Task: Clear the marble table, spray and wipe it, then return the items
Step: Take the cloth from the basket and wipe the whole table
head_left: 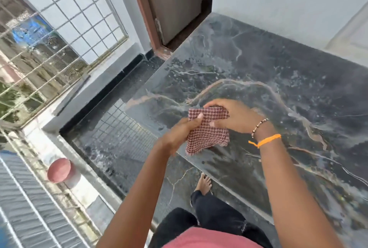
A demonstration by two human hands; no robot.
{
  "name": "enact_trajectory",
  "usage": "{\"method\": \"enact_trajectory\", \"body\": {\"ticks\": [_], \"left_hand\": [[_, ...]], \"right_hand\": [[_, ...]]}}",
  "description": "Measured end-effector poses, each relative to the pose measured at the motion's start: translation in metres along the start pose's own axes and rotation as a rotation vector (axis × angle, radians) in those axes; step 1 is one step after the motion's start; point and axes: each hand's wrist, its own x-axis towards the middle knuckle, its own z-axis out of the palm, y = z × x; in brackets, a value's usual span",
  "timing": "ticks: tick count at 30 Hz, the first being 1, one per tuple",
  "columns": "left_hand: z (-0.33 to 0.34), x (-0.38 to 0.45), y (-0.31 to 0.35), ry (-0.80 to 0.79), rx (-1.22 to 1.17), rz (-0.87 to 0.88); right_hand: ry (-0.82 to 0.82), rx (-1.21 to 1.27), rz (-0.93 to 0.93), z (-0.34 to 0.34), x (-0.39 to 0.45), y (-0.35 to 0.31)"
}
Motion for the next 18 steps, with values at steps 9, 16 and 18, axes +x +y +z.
{"method": "enact_trajectory", "body": {"ticks": [9,16,18], "left_hand": [[-0.070,0.077,0.067,0.337,0.359,0.220],[-0.106,0.133,0.080,0.145,0.734,0.202],[-0.117,0.146,0.080,0.095,0.841,0.237]], "right_hand": [[0.675,-0.128,-0.047,-0.044,0.085,0.003],[0.230,-0.248,0.364,-0.033,0.136,0.033],[0.363,-0.214,0.370,-0.019,0.151,0.034]]}}
